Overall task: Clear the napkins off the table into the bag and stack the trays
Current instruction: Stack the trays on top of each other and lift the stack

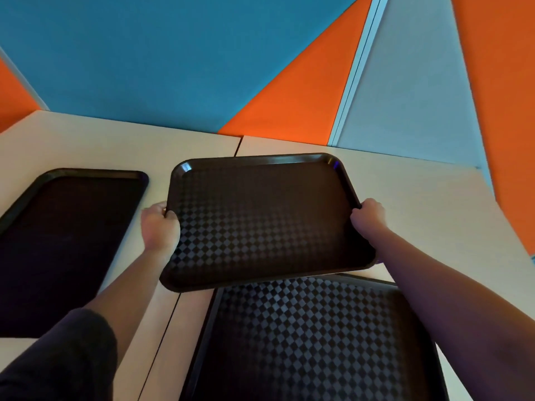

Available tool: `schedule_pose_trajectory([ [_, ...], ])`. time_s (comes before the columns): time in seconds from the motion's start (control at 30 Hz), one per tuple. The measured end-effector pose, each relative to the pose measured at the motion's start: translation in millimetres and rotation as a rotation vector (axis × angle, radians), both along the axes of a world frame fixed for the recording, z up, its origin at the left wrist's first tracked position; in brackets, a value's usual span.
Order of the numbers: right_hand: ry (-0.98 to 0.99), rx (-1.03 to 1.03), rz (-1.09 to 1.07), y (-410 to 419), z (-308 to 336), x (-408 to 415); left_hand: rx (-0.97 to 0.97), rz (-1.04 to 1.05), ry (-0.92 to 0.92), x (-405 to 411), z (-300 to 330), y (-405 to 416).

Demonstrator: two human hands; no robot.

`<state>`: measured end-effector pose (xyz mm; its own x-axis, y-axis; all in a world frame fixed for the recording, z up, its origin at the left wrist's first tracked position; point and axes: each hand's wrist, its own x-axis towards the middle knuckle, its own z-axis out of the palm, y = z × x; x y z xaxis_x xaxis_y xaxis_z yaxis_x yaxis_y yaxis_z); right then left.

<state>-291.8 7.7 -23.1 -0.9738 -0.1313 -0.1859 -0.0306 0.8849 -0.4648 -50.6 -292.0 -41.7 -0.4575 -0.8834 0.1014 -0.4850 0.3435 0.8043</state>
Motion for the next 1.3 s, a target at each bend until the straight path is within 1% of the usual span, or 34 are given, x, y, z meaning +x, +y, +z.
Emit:
schedule_pose_trajectory([
  [0.2, -0.011, -0.049, -0.049, 68, 11, 40, 0.006, -0.041, 0.015, 30, 12, 57],
  [0.33, -0.01, -0.081, -0.072, 108, 14, 67, 0.041, 0.015, -0.101, 50, 13, 90],
  [0.4, -0.021, -0.084, -0.079, 130, 14, 84, 0.051, -0.001, -0.124, 63, 13, 109],
  [0.53, -0.03, -0.09, -0.112, 167, 10, 116, 0.079, -0.043, -0.112, 84, 10, 143],
  [0.7, -0.063, -0.063, -0.189, 202, -5, 152, 0.12, -0.096, -0.136, 104, -6, 170],
  [0.83, -0.087, -0.045, -0.242, 219, -15, 171, 0.159, -0.179, -0.142, 105, -17, 176],
  [0.93, -0.117, -0.028, -0.281, 226, -21, 184, 0.172, -0.201, -0.178, 103, -20, 174],
  [1.03, -0.127, -0.022, -0.265, 227, -26, 196, 0.187, -0.227, -0.201, 105, -24, 173],
  [1.13, -0.137, -0.004, -0.231, 223, -32, 206, 0.168, -0.189, -0.225, 114, -27, 170],
  [1.2, -0.146, -0.021, -0.237, 220, -39, 212, 0.138, -0.176, -0.288, 121, -30, 167],
  [1.3, -0.095, -0.026, -0.244, 215, -44, 214, 0.106, -0.223, -0.344, 128, -35, 163],
])
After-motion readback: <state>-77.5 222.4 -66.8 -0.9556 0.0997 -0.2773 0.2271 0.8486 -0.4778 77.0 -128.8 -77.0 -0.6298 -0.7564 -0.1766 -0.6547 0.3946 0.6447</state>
